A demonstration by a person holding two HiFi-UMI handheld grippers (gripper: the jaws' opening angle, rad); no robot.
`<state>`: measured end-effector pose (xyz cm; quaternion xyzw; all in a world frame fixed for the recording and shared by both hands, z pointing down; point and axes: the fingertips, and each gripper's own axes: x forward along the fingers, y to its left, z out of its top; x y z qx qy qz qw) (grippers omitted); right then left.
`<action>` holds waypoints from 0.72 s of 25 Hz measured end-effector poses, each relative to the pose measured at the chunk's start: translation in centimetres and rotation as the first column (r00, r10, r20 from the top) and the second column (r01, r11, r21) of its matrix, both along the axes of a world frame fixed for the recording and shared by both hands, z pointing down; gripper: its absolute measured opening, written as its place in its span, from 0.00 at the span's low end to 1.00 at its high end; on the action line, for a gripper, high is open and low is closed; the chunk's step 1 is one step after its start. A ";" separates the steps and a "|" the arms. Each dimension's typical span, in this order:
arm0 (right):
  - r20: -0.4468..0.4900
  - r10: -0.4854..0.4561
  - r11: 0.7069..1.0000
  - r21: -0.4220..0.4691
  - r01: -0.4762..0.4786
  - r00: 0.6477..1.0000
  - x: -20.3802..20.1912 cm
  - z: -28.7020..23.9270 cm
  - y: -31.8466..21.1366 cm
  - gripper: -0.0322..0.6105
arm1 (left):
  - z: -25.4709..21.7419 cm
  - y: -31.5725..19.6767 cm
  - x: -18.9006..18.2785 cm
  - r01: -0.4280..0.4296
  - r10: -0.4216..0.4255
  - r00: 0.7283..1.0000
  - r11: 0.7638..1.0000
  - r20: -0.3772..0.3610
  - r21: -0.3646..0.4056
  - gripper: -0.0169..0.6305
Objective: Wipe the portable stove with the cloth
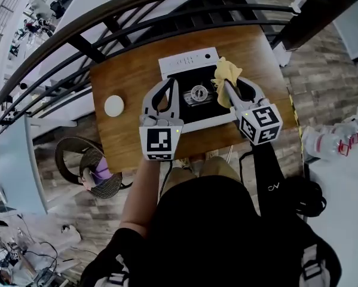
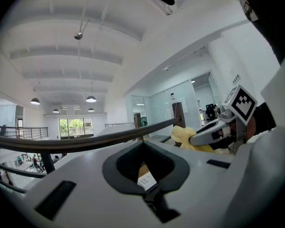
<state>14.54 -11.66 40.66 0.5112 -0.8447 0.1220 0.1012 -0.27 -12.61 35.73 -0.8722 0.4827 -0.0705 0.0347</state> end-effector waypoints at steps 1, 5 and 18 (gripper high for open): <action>-0.010 -0.001 0.999 0.042 0.002 1.000 -0.5 -1.3 -0.3 0.17 | -0.7 0.0 -0.3 0.006 -0.006 1.000 1.000 -0.001 0.010 0.04; -0.064 -0.032 0.982 0.184 0.043 0.997 -2.9 -5.3 -0.9 0.17 | -3.2 -0.2 -1.6 0.044 -0.044 0.999 0.998 -0.012 0.042 0.04; -0.125 -0.016 0.922 0.383 0.063 0.992 -6.2 -10.7 -0.5 0.17 | -7.5 0.6 -4.0 0.081 -0.079 0.997 0.991 -0.025 0.102 0.04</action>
